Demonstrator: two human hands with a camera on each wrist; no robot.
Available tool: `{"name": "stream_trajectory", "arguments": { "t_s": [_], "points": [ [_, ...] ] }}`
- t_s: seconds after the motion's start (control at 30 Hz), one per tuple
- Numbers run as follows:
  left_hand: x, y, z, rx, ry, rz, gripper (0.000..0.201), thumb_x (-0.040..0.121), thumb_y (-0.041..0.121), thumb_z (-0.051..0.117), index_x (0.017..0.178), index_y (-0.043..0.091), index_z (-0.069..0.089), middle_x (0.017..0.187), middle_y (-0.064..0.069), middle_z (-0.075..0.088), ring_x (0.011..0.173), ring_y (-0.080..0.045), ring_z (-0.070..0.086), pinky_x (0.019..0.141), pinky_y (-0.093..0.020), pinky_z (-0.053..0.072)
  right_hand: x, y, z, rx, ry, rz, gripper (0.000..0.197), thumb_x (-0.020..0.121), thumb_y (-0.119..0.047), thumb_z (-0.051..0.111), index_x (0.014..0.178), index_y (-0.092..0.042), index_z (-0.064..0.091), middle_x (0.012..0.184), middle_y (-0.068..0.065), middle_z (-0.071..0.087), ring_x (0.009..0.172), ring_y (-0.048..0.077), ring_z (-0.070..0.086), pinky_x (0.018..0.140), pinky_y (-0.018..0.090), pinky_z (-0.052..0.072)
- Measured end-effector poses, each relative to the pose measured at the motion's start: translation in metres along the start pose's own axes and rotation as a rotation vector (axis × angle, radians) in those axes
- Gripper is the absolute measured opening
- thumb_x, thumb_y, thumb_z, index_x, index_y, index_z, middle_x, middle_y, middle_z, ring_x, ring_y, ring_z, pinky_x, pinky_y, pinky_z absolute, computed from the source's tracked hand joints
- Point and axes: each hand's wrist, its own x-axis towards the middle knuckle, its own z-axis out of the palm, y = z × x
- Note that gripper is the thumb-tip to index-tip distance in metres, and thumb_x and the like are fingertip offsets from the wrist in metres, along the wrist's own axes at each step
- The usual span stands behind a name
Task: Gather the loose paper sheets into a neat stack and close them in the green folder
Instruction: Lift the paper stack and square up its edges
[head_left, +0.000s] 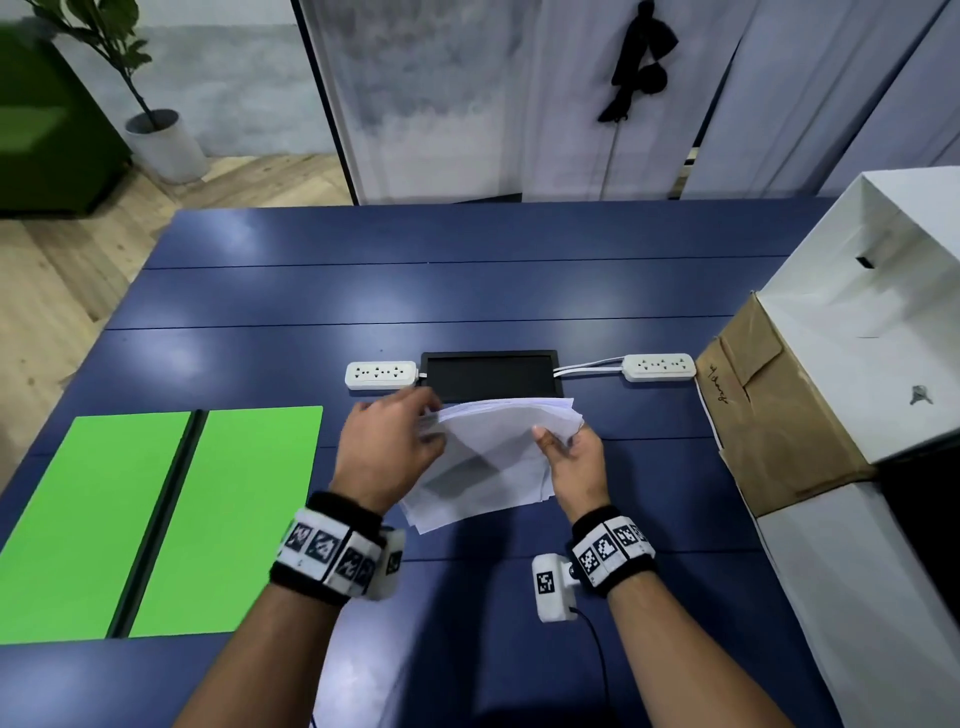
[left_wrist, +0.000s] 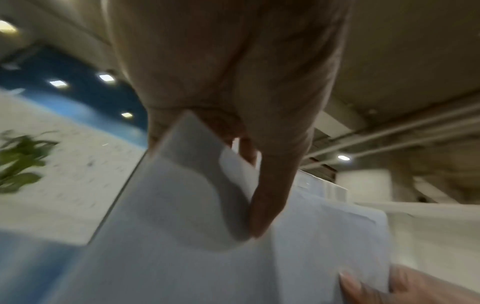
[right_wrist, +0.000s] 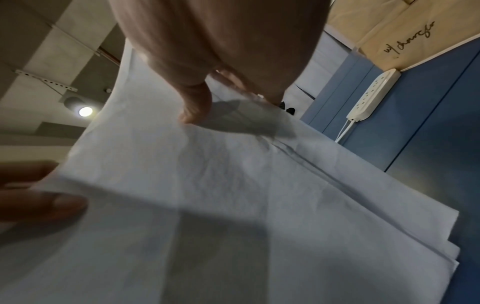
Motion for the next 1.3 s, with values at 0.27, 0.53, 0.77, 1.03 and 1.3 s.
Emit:
{"name": "stream_trajectory", "arguments": {
  "t_s": [0.27, 0.53, 0.77, 1.03, 1.3],
  "points": [
    [0.037, 0.057, 0.009, 0.352, -0.456, 0.001, 0.031, 0.084, 0.017, 0.059, 0.114, 0.019, 0.062, 0.108, -0.009, 0.071, 0.099, -0.034, 0.068, 0.08, -0.042, 0.053, -0.001, -0.003, 0.002, 0.004, 0.008, -0.035, 0.018, 0.086, -0.028, 0.071, 0.102, -0.021, 0.072, 0.099, -0.001, 0.078, 0.094, 0.018, 0.073, 0.091, 0.049, 0.058],
    [0.036, 0.05, 0.008, 0.37, -0.438, 0.07, 0.023, 0.087, 0.022, 0.058, 0.107, 0.018, 0.069, 0.105, -0.013, 0.071, 0.098, -0.036, 0.068, 0.076, -0.039, 0.051, -0.002, -0.001, 0.004, 0.08, 0.028, -0.026, 0.022, 0.087, -0.011, 0.076, 0.106, -0.016, 0.067, 0.098, -0.004, 0.075, 0.091, 0.012, 0.069, 0.09, 0.039, 0.057],
    [0.029, 0.014, -0.007, 0.205, -0.303, -0.012, 0.021, 0.083, 0.037, 0.066, 0.092, 0.018, 0.07, 0.092, -0.01, 0.075, 0.094, -0.036, 0.068, 0.065, -0.036, 0.045, -0.016, 0.042, -0.019, -0.079, 0.247, 0.247, 0.119, 0.07, -0.01, 0.09, 0.159, -0.024, 0.012, 0.163, 0.001, 0.019, 0.141, 0.007, 0.026, 0.117, 0.031, 0.025],
    [-0.018, -0.047, 0.001, -0.95, -0.214, -0.512, 0.017, 0.075, 0.009, 0.085, 0.089, 0.001, 0.079, 0.091, -0.011, 0.08, 0.07, -0.016, 0.066, 0.069, -0.03, 0.053, -0.006, 0.025, -0.06, 0.373, -0.036, 0.306, 0.074, 0.068, -0.015, 0.088, 0.134, -0.009, 0.056, 0.126, 0.009, 0.07, 0.125, 0.031, 0.062, 0.089, 0.029, 0.054],
    [-0.053, -0.049, 0.073, -1.17, 0.091, -0.619, 0.019, 0.083, -0.009, 0.073, 0.089, 0.009, 0.076, 0.078, 0.006, 0.079, 0.071, -0.004, 0.07, 0.068, -0.02, 0.057, 0.006, 0.008, -0.048, 0.067, 0.183, 0.046, 0.029, 0.086, 0.006, 0.069, 0.099, -0.02, 0.07, 0.095, -0.007, 0.078, 0.09, 0.011, 0.07, 0.085, 0.028, 0.058]
  ]
}}
